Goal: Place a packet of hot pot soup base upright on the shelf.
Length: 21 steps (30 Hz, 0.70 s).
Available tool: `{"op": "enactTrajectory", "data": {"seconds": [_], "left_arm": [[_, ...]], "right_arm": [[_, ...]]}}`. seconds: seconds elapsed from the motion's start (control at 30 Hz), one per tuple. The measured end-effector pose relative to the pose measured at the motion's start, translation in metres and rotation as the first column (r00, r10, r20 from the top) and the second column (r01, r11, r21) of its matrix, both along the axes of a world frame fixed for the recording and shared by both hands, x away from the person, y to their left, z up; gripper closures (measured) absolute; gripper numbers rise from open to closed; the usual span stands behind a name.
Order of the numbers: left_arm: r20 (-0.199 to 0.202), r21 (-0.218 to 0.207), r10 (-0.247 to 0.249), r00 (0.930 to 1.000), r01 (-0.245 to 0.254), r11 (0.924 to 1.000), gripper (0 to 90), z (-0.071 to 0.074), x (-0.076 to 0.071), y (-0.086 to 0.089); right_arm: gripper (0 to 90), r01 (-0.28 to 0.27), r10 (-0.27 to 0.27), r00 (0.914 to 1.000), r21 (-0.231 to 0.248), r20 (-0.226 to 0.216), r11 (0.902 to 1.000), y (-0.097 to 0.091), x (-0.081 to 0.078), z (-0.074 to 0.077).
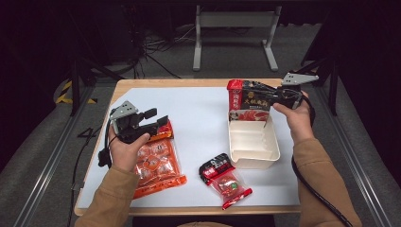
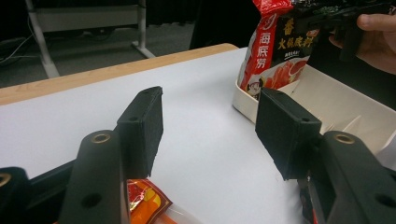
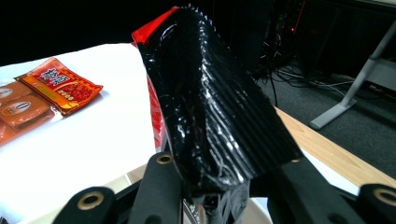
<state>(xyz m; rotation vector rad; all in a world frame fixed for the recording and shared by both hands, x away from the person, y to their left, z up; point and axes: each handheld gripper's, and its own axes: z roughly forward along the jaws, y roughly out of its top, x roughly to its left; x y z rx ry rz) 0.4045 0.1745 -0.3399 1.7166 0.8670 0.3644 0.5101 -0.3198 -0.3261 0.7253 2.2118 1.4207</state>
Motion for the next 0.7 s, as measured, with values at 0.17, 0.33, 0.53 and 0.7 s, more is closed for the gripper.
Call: {"op": "enactTrajectory", "data": {"seconds": [0.17, 0.33, 0.53, 0.7], "left_arm": [[-0.004, 0.0, -0.001, 1.0, 0.001, 1.0, 42.7, -0.001, 0.0, 0.0], [-0.005, 0.001, 0.001, 1.0, -0.001, 1.0, 42.4, -0.001, 0.001, 0.001], [-0.012, 0.004, 0.005, 0.9999, -0.005, 1.0, 41.2, -0.002, 0.001, 0.004], [-0.01, 0.018, 0.007, 0.9999, -0.007, 0.9998, 39.3, -0.003, 0.0, 0.009]], "right_arm": [[73.0, 0.014, -0.014, 0.9998, 0.001, -0.011, 0.9999, -0.004, -0.001, -0.002], [72.0, 0.018, -0.018, 0.9997, -0.001, -0.015, 0.9998, -0.004, -0.001, -0.002], [55.8, 0.037, -0.036, 0.9988, 0.042, -0.033, 0.9984, -0.004, -0.004, 0.004], [45.8, 0.073, -0.072, 0.997, 0.014, -0.029, 0.9972, -0.005, -0.012, 0.012]]}}
